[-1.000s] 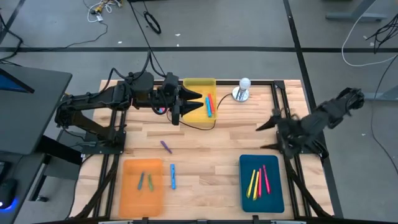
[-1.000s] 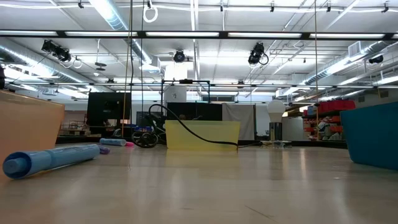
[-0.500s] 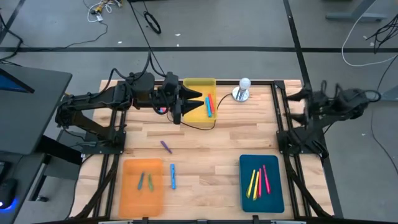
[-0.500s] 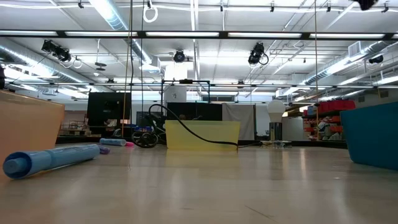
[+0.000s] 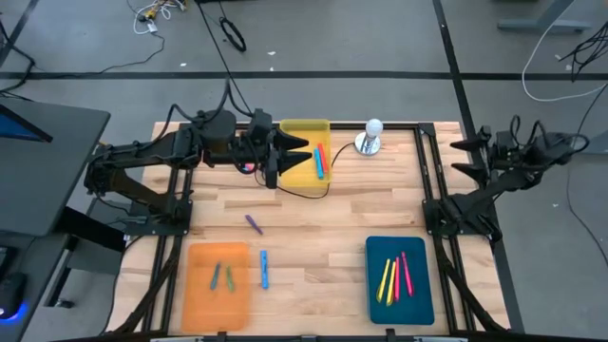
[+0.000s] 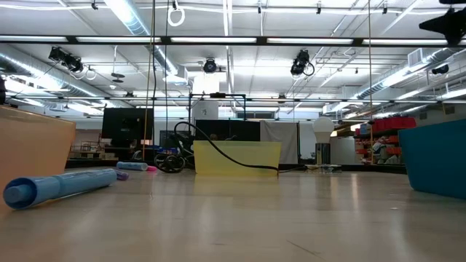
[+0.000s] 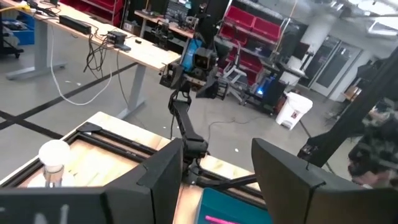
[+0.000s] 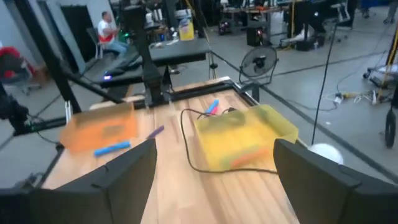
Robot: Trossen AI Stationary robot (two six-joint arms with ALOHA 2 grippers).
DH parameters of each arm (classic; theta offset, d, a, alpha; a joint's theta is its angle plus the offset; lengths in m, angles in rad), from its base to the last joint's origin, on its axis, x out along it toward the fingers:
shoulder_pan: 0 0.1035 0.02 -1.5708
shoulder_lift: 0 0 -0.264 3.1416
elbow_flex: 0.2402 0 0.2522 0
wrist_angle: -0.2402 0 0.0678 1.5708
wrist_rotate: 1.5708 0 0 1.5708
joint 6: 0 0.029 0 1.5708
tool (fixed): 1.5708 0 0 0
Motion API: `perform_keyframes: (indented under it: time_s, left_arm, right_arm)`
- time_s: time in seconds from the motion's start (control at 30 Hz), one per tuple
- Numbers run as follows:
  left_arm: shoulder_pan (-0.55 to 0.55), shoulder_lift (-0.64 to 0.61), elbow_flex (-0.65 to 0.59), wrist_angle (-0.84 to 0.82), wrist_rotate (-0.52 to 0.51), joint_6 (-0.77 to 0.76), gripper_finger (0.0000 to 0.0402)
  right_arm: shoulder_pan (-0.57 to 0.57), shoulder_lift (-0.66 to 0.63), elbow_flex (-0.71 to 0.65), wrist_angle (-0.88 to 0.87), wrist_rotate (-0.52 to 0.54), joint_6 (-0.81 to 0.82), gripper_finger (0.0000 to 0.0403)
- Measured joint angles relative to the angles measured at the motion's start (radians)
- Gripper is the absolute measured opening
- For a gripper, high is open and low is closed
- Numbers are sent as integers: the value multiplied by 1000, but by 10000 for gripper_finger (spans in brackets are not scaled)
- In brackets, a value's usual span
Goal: Pick & Place Markers
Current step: Put the top blue highlighter into the yellow bin
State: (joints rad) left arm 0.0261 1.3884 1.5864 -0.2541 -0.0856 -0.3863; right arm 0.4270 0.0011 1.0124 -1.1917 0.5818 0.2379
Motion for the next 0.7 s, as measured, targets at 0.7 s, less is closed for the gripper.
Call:
perform_keyframes:
  time_s: [0.7]
  left_arm:
    - [0, 0, 0, 12, -52, -36, 197]
  right_arm:
    - [43, -1, -744, 1138, -173, -20, 323]
